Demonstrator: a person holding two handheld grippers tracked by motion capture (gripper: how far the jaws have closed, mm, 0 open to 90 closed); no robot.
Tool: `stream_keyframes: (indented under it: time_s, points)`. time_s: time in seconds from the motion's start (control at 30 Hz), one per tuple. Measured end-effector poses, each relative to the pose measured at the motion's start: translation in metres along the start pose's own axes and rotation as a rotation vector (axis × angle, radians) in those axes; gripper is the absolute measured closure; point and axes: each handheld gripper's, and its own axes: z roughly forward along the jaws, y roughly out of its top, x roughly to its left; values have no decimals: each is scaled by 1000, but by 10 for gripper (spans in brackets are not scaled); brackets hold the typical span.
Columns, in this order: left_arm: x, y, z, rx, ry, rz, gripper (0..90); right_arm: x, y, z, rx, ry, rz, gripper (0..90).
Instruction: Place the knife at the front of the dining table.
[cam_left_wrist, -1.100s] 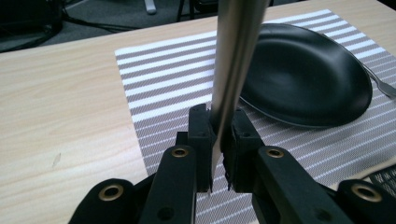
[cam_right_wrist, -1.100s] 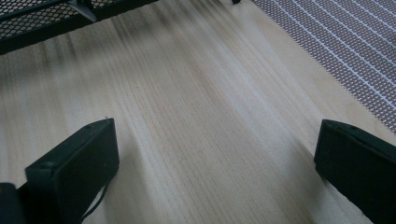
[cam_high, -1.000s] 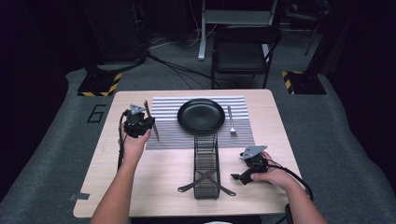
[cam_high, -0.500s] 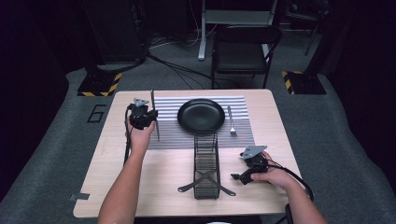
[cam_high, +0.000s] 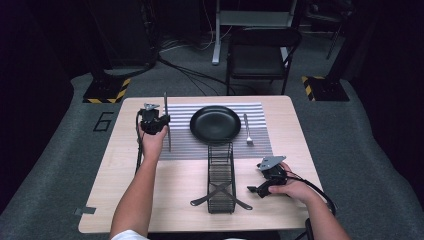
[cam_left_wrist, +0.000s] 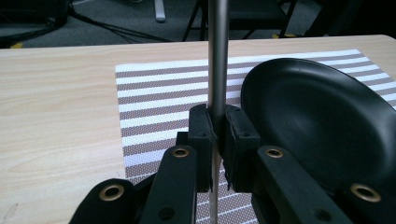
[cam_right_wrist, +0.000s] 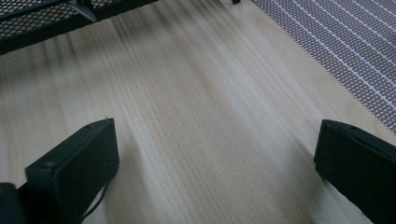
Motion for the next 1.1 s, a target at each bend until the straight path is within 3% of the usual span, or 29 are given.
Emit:
stream_keyframes:
  time_s: [0.1,0.27,0.3,0.43,1.1]
  points:
    - [0,3,8,16,14,3,825,-1,0,0,2,2,-8,0]
    - [-1,2,19,10,26,-33,825,-1,0,0,3,3,-9,0]
    - [-1,1,23,35,33,-35,825,-1,0,0,3,3,-8,0]
    - [0,-4,30,56,49,-39,825,-1,0,0,3,3,-8,0]
    - [5,-14,50,46,114,-139,826,-1,0,0,2,3,-9,0]
